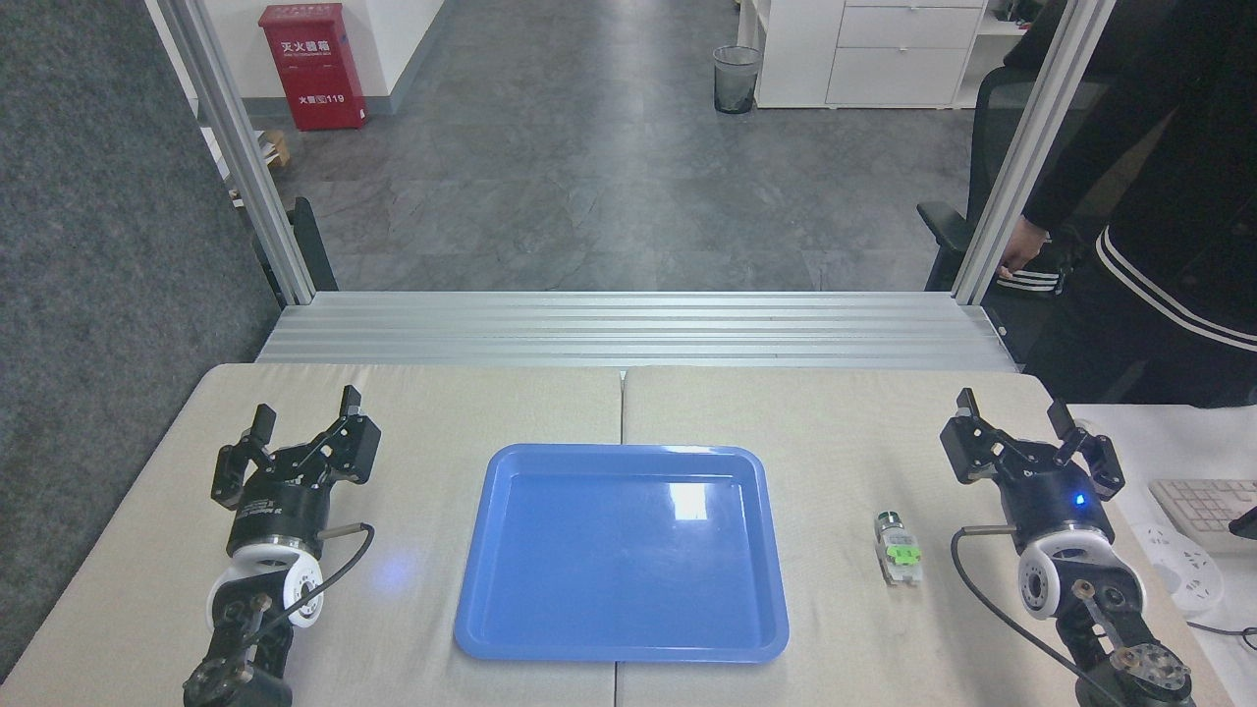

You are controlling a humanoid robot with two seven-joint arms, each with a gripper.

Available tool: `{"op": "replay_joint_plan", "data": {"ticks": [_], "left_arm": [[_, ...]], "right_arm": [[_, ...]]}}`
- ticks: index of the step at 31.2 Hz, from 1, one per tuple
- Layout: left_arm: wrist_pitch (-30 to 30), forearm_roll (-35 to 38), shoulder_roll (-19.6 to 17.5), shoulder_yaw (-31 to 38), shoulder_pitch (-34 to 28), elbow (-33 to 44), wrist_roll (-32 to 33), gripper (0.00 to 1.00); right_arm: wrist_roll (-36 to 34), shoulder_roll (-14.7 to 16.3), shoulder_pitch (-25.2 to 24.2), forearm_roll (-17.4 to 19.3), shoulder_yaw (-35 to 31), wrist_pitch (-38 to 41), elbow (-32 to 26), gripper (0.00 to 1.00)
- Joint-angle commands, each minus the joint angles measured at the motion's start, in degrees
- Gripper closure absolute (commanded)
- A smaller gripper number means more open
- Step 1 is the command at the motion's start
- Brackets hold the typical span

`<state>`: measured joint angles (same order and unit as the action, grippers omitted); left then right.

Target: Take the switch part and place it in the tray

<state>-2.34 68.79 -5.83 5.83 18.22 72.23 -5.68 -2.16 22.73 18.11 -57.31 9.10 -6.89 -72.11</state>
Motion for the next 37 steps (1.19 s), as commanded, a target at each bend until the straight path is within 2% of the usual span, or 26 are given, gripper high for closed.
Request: {"op": "replay_joint_plan", "data": {"ticks": [1,37], "left_arm": [[0.06,0.03,0.03,-0.03,-0.2,0.02,-0.03,0.0],[0.06,-0.06,0.03,-0.03,-0.29,0.02,-0.03,0.0]], "right_arm": [[0.05,-0.14,-0.26,0.0,0.22,0.04,-0.05,0.02],[0.14,-0.05,-1.58,-0.26,0.31,0.04,0.04,0.02]]}}
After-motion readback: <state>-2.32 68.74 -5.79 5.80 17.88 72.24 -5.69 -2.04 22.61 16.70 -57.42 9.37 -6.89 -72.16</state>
